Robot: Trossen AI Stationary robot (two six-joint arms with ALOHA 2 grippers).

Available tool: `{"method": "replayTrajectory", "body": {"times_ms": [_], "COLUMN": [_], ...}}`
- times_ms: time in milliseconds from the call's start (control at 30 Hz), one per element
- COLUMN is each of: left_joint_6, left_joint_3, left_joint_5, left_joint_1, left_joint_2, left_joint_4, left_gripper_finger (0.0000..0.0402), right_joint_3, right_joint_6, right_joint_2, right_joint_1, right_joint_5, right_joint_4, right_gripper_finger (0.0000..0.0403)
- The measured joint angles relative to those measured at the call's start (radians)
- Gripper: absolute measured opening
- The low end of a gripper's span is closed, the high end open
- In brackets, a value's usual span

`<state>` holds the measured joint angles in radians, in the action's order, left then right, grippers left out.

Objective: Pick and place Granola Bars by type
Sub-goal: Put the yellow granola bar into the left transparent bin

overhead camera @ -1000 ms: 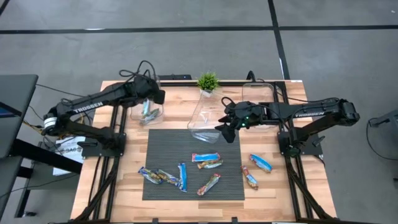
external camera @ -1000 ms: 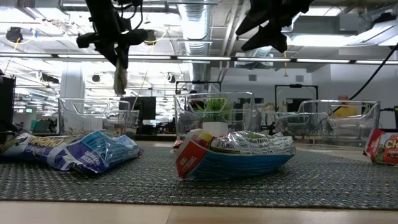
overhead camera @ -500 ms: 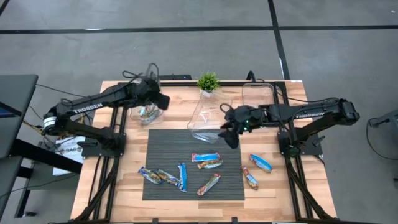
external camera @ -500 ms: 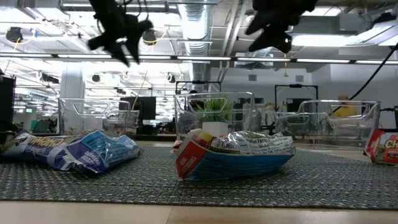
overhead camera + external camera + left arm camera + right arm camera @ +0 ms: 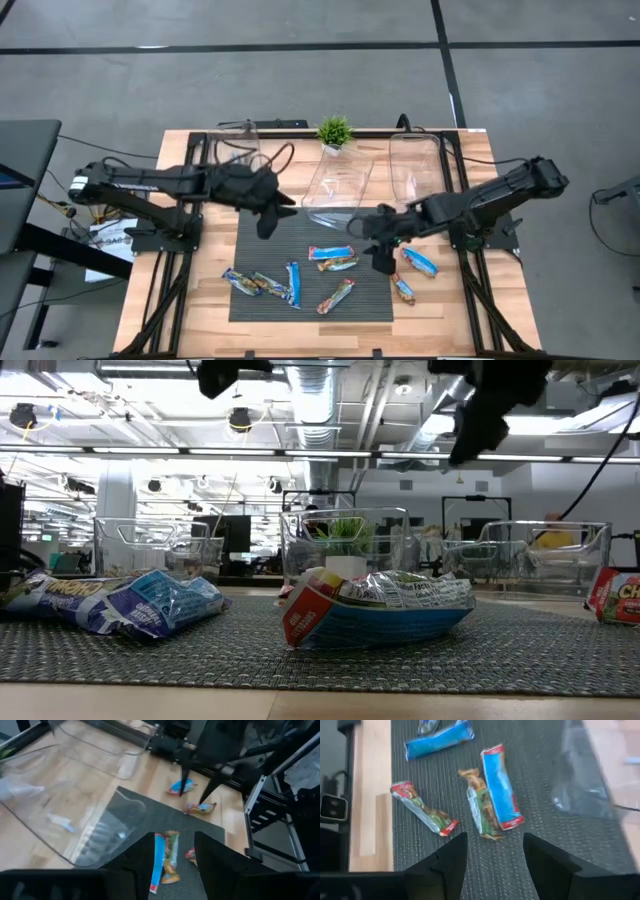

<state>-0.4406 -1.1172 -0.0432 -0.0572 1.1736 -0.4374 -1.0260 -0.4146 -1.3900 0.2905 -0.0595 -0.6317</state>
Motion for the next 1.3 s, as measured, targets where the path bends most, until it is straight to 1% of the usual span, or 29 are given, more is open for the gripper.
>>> {"method": "replayTrajectory", "body": {"times_ms": [167,300,533,667,767,967,1200,1300], "left_joint_6": [-0.051,-0.087,-0.133,-0.146,-0.149,-0.158,-0.158,-0.158], "left_joint_3": [0.0,0.0,0.0,0.0,0.0,0.0,0.0,0.0], "left_joint_5": [-0.094,-0.142,-0.187,-0.206,-0.207,-0.208,-0.208,-0.208], "left_joint_1": [-0.102,-0.158,-0.213,-0.229,-0.233,-0.233,-0.233,-0.233], "left_joint_2": [0.0,0.0,0.0,0.0,0.0,0.0,0.0,0.0], "left_joint_4": [0.002,0.002,0.001,0.002,0.003,0.002,0.002,0.002], "left_gripper_finger": [0.0129,0.0129,0.0129,0.0129,0.0129,0.0129,0.0129,0.0129], "right_joint_3": [-0.002,-0.023,-0.101,-0.134,-0.148,-0.15,-0.144,-0.132], "right_joint_6": [0.008,0.051,0.155,0.162,0.162,0.19,0.224,0.232], "right_joint_2": [-0.137,-0.244,-0.4,-0.455,-0.478,-0.481,-0.481,-0.481], "right_joint_1": [0.024,0.023,0.019,0.006,-0.007,-0.043,-0.078,-0.079], "right_joint_5": [0.001,0.001,0.006,0.009,0.008,0.014,0.078,0.084], "right_joint_4": [0.042,0.063,0.06,0.06,0.056,0.053,0.038,0.038], "right_gripper_finger": [0.018,0.0182,0.0177,0.0173,0.0173,0.0172,0.0164,0.0156]}}
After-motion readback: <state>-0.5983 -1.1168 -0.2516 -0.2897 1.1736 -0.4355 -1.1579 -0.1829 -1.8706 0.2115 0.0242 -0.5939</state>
